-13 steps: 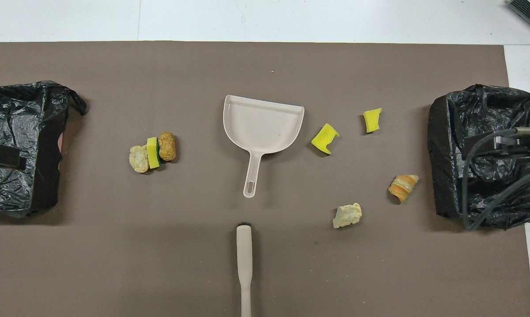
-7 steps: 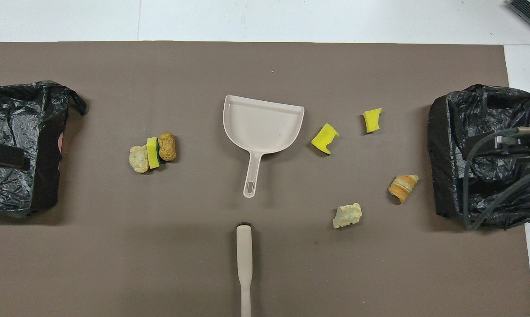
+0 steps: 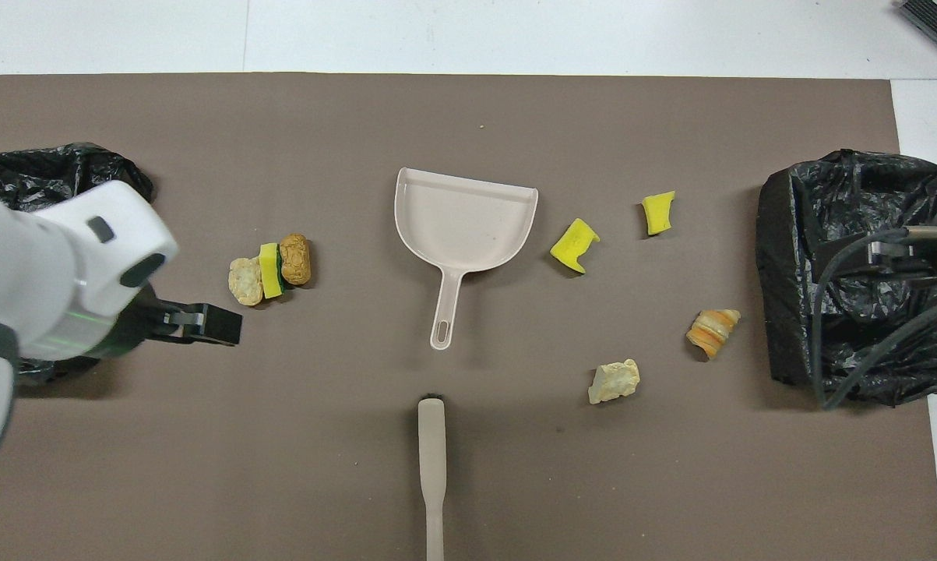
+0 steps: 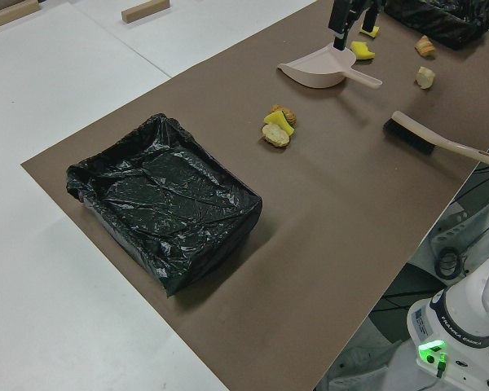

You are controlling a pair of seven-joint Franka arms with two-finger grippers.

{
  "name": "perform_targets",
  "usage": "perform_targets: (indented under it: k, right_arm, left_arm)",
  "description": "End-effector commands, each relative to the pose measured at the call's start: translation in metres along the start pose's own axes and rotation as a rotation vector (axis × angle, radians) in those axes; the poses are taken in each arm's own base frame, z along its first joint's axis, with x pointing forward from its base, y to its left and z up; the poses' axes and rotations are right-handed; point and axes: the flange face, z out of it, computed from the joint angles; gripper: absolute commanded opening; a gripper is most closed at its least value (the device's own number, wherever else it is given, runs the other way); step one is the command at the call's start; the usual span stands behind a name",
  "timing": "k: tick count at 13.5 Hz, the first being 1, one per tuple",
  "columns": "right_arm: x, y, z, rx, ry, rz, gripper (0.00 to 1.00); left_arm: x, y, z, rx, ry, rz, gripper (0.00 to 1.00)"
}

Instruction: Sweep and dump trash in bin

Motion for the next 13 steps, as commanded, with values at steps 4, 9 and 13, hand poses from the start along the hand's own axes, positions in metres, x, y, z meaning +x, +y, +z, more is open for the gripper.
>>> perform_targets:
  k: [4,9,13]
  right_arm:
    - [0.008,-0.003,-0.004,0.014,0.055,0.011,1.0]
    - [0.035,-0.018,0.018,0.014,0.055,0.03,1.0]
    - [0.062,-0.053,0.048,0.022,0.078,0.053,1.0]
  left_arm:
    - [-0.065,0.094,0.081,0.003,-0.026,0.015,1.0]
    - [-0.127,0.186,0.16,0.035,-0.032,-0.014,1.0]
    - [-0.172,0.207,0.221,0.058,-0.032,-0.026,1.0]
